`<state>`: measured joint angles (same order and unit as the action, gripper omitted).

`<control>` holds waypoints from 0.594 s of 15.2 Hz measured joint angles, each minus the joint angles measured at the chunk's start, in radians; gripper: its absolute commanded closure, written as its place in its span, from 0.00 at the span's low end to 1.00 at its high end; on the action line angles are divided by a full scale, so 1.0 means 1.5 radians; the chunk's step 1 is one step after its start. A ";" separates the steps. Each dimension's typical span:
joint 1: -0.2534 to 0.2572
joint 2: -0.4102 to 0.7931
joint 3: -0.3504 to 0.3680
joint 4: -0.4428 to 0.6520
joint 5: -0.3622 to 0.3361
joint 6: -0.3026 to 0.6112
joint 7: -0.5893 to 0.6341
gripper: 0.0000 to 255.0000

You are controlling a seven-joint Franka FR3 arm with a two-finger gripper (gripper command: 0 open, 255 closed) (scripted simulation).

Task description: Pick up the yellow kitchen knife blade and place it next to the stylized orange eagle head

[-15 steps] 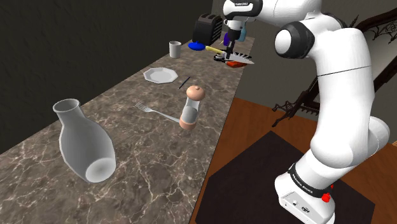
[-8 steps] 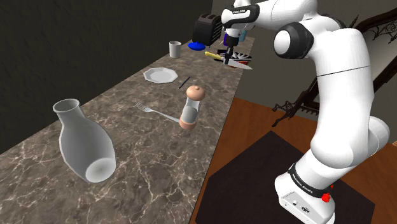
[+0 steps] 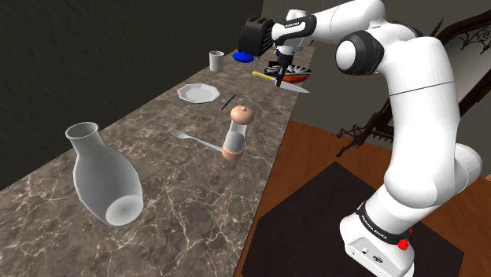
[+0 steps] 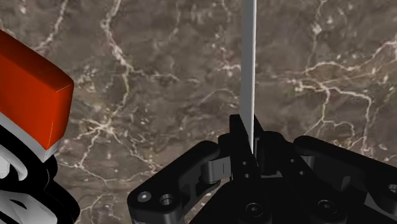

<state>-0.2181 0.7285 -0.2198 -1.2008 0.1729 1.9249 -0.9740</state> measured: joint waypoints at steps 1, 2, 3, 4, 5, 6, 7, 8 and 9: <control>0.001 0.001 0.000 -0.009 0.000 0.010 0.000 1.00; 0.001 0.002 0.001 -0.017 0.001 0.019 -0.001 1.00; 0.002 0.003 0.001 -0.021 0.001 0.024 -0.001 1.00; 0.002 0.004 0.001 -0.022 0.002 0.026 -0.002 1.00; 0.002 0.005 0.001 -0.023 0.002 0.028 -0.002 1.00; 0.002 0.005 0.001 -0.023 0.002 0.028 -0.002 1.00; 0.002 0.005 0.001 -0.024 0.002 0.029 -0.002 1.00; 0.002 0.005 0.001 -0.024 0.002 0.029 -0.002 1.00; 0.002 0.005 0.001 -0.024 0.002 0.029 -0.002 1.00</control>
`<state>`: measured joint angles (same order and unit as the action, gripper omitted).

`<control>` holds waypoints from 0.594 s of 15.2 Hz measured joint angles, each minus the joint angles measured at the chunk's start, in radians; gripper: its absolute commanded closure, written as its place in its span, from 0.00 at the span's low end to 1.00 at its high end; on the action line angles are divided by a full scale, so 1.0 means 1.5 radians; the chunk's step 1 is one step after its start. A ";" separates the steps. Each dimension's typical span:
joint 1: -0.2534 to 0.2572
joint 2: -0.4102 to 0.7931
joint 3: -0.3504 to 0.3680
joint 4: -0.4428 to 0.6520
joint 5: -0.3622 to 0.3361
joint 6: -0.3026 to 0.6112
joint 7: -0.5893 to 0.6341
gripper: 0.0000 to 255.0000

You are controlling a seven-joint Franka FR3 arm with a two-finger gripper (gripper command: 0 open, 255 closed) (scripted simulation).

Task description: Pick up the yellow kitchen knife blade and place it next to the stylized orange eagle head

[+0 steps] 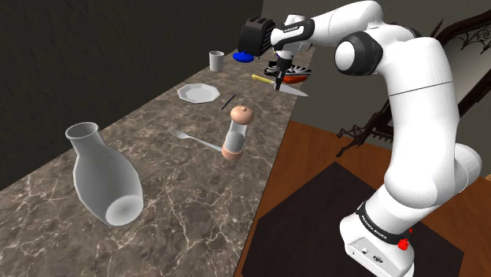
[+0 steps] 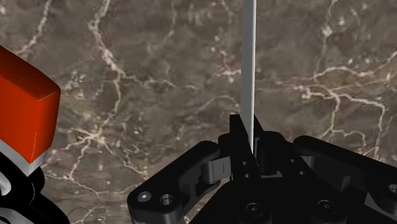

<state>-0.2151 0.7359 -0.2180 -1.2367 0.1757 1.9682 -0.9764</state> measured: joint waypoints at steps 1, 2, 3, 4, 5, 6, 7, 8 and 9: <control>0.000 0.000 0.000 0.000 0.000 0.000 0.000 0.00; 0.000 0.000 0.000 0.000 0.000 0.000 0.000 0.00; 0.000 0.000 0.000 0.000 0.000 0.000 0.000 0.00; 0.000 0.000 0.000 0.000 0.000 0.000 0.000 0.00; 0.000 0.000 0.000 0.000 0.000 0.000 0.000 0.00; 0.000 0.000 0.000 0.000 0.000 0.000 0.000 0.00; 0.000 0.000 0.000 0.000 0.000 0.000 0.000 0.00; -0.001 -0.002 0.000 0.008 -0.001 -0.010 0.000 0.00; -0.002 -0.006 -0.001 0.016 -0.002 -0.021 0.000 0.00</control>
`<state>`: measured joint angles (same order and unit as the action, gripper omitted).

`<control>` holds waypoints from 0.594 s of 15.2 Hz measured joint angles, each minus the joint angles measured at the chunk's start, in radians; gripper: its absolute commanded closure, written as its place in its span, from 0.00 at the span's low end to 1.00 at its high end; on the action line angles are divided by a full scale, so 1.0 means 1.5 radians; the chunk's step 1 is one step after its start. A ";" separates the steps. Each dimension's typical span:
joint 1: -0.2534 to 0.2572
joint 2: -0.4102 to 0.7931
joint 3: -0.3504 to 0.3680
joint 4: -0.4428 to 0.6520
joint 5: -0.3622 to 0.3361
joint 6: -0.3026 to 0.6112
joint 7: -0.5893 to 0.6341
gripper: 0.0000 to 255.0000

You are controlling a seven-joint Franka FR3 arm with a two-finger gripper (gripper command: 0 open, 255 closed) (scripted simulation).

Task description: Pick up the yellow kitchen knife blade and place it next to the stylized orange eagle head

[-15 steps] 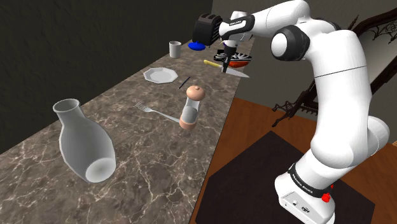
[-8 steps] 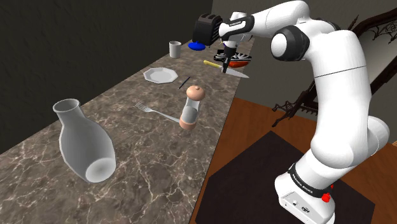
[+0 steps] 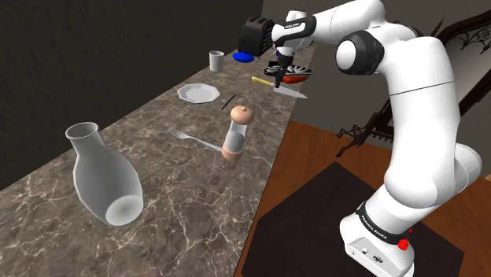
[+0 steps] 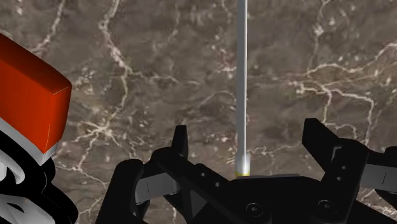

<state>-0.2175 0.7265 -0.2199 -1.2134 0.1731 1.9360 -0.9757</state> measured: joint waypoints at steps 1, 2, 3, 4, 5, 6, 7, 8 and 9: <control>-0.002 -0.002 -0.001 0.017 -0.001 -0.018 0.001 0.00; -0.001 -0.008 -0.001 0.021 -0.002 -0.029 0.002 0.00; -0.001 -0.011 -0.002 0.030 -0.003 -0.040 0.004 0.00; -0.001 -0.015 -0.002 0.030 -0.004 -0.044 0.004 0.00; -0.001 -0.015 -0.002 0.031 -0.004 -0.046 0.004 0.00; -0.001 -0.015 -0.002 0.033 -0.004 -0.047 0.004 0.00; -0.001 -0.016 -0.002 0.033 -0.004 -0.048 0.004 0.00; -0.001 -0.016 -0.002 0.033 -0.004 -0.048 0.004 0.00; -0.001 -0.016 -0.002 0.033 -0.004 -0.049 0.004 0.00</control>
